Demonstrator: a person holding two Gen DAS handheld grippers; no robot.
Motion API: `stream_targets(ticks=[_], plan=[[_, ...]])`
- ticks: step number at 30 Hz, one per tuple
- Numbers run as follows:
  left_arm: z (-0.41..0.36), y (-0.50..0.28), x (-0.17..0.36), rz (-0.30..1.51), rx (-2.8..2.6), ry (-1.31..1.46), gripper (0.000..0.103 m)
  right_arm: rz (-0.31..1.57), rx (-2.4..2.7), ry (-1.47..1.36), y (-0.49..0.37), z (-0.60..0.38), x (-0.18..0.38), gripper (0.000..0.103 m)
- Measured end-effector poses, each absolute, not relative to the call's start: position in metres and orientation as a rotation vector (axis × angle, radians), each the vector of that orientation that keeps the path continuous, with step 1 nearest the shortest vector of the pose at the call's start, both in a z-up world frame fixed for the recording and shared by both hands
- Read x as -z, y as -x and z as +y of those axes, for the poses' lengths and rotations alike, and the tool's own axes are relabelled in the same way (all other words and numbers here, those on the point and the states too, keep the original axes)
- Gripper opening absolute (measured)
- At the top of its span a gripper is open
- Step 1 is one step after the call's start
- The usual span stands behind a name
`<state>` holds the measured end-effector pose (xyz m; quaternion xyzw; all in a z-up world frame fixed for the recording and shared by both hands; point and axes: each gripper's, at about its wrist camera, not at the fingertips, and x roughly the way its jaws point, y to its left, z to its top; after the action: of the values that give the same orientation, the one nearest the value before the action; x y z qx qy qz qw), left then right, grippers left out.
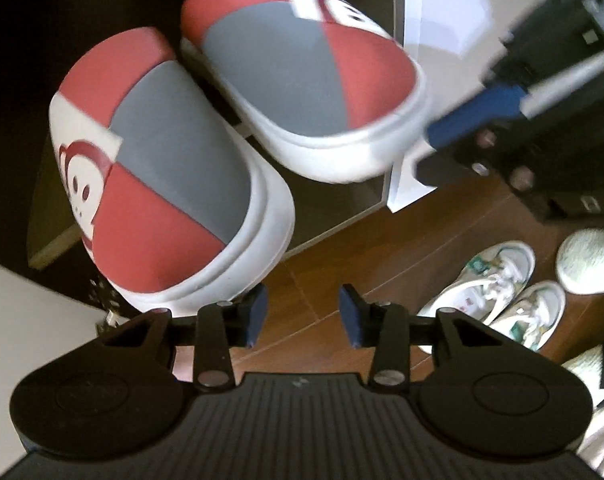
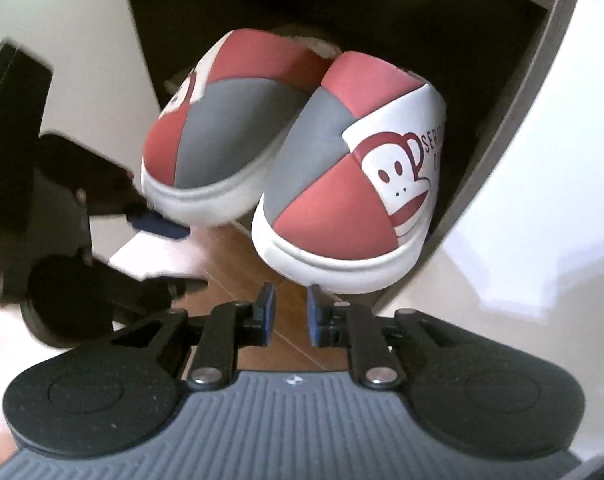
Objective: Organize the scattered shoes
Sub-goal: 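Set the monkey-print slippers on the shelf and open the right tool, then withdraw the right tool from the cabinet toward the beige quilted slippers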
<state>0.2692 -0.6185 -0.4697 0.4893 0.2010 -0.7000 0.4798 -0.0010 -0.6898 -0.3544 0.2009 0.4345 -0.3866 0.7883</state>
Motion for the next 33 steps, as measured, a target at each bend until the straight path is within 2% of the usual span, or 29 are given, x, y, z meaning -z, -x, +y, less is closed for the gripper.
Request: stream_targets(ticks=[6,9,17,21,22,25,27,30,33], plan=[[-0.634,-0.273,0.465,0.431,1.693,-1.227,0.050,0.895,0.876,-0.439,0.018,-0.689,0.330,0.011],[-0.639,-0.278,0.457,0.384,1.686,-1.238,0.054,0.879,0.879,-0.431,0.023,-0.694,0.324,0.011],[-0.643,-0.291,0.452,0.431,1.573,-1.183,0.060,0.858,0.870,-0.417,0.056,-0.689,0.303,0.009],[-0.599,-0.288,0.453,0.551,1.482,-1.046,0.062,0.867,0.806,-0.465,0.054,-0.688,0.316,0.017],[-0.588,-0.287,0.453,0.580,1.458,-1.012,0.064,0.881,0.761,-0.477,0.066,-0.685,0.311,0.022],[-0.554,-0.284,0.454,0.663,1.386,-0.908,0.064,0.919,0.645,-0.457,0.091,-0.676,0.309,0.027],[-0.503,-0.269,0.464,0.766,1.293,-0.858,0.065,0.955,0.554,-0.418,0.111,-0.667,0.309,0.029],[-0.450,-0.240,0.478,0.913,1.167,-0.829,0.065,1.111,0.386,-0.356,0.130,-0.643,0.354,0.034],[-0.428,-0.174,0.529,1.085,1.027,-0.788,0.065,1.226,0.284,-0.317,0.153,-0.620,0.374,0.034]])
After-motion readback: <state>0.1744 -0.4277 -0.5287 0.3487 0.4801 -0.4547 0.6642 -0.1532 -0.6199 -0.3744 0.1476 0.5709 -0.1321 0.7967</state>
